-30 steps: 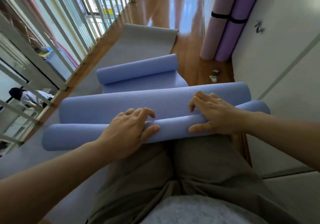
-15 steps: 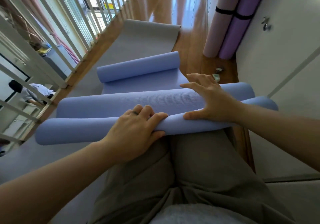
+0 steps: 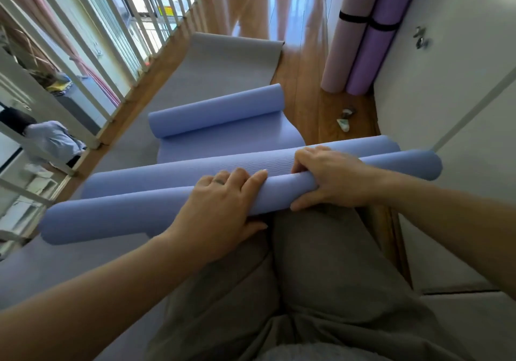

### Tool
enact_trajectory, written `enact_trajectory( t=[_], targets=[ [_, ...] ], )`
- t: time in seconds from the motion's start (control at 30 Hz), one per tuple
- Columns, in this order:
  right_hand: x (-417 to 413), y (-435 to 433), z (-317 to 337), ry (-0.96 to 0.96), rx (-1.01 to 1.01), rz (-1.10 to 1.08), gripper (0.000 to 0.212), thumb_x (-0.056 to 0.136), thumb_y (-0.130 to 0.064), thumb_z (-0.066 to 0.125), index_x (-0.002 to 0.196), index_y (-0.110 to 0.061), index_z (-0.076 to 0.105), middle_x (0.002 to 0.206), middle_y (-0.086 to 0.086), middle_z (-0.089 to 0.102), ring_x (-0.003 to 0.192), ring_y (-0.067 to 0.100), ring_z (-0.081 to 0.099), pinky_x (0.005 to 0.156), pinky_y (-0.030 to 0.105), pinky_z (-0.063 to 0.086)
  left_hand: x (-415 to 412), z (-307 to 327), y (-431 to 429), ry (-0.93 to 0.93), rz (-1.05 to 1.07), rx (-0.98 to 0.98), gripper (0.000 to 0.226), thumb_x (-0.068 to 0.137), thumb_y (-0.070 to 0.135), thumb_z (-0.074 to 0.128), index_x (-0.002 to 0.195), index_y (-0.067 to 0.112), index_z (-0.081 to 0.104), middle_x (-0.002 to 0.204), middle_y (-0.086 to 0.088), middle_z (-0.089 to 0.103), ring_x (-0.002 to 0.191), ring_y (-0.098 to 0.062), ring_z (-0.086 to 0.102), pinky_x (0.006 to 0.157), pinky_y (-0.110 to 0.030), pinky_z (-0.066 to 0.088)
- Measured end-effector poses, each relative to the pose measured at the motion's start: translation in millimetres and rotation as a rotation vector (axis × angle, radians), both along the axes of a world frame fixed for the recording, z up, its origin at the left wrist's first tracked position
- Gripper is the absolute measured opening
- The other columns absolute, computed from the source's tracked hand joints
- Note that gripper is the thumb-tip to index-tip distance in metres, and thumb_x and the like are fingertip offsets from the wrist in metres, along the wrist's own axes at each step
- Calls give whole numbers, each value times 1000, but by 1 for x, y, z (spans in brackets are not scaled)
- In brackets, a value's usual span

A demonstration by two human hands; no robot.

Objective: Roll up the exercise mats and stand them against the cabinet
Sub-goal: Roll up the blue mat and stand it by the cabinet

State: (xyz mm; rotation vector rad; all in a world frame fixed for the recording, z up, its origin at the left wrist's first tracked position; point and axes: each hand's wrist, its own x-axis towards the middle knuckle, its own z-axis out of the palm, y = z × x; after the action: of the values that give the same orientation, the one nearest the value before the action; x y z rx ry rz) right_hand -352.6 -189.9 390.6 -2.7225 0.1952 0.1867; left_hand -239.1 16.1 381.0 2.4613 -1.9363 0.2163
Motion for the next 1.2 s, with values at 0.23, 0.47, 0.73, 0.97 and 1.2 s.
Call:
enact_trajectory(
  t=[0.23, 0.47, 0.73, 0.97, 1.2],
  targets=[
    [11, -1, 4, 36, -183, 89, 63, 66, -64, 73, 113, -29, 50, 109, -8, 55, 97, 12, 51, 81, 32, 48, 22, 5, -21, 230, 87, 144, 60, 81, 49, 64, 132, 29, 41, 124, 2, 54, 111, -20, 53, 84, -33, 46],
    [9, 9, -14, -272, -407, 44, 48, 66, -54, 67, 97, -16, 63, 90, 4, 64, 80, 24, 59, 63, 37, 52, 43, 13, -36, 516, 75, 268, 55, 73, 48, 74, 119, 28, 53, 115, 3, 59, 103, -18, 52, 89, -35, 44],
    [39, -2, 32, 91, -373, 166, 46, 70, -59, 69, 102, -27, 60, 85, -7, 61, 75, 11, 54, 72, 27, 47, 9, 10, -26, 59, 181, -17, 66, 76, 31, 69, 135, 24, 41, 118, -6, 53, 101, -31, 58, 77, -39, 44],
    [53, -7, 125, 31, -421, 76, 40, 70, -46, 74, 102, -22, 66, 80, -6, 57, 74, 15, 54, 69, 33, 44, 36, 91, -31, -118, 94, -245, 68, 65, 31, 80, 125, 16, 52, 101, -16, 62, 78, -38, 63, 61, -38, 45],
    [-7, 30, 110, -66, -400, 131, 46, 60, -63, 61, 86, -25, 57, 76, -7, 59, 69, 13, 56, 66, 30, 50, -6, 94, 4, -118, -35, -151, 69, 67, 33, 78, 128, 20, 48, 104, -12, 60, 83, -31, 63, 68, -40, 49]
  ],
)
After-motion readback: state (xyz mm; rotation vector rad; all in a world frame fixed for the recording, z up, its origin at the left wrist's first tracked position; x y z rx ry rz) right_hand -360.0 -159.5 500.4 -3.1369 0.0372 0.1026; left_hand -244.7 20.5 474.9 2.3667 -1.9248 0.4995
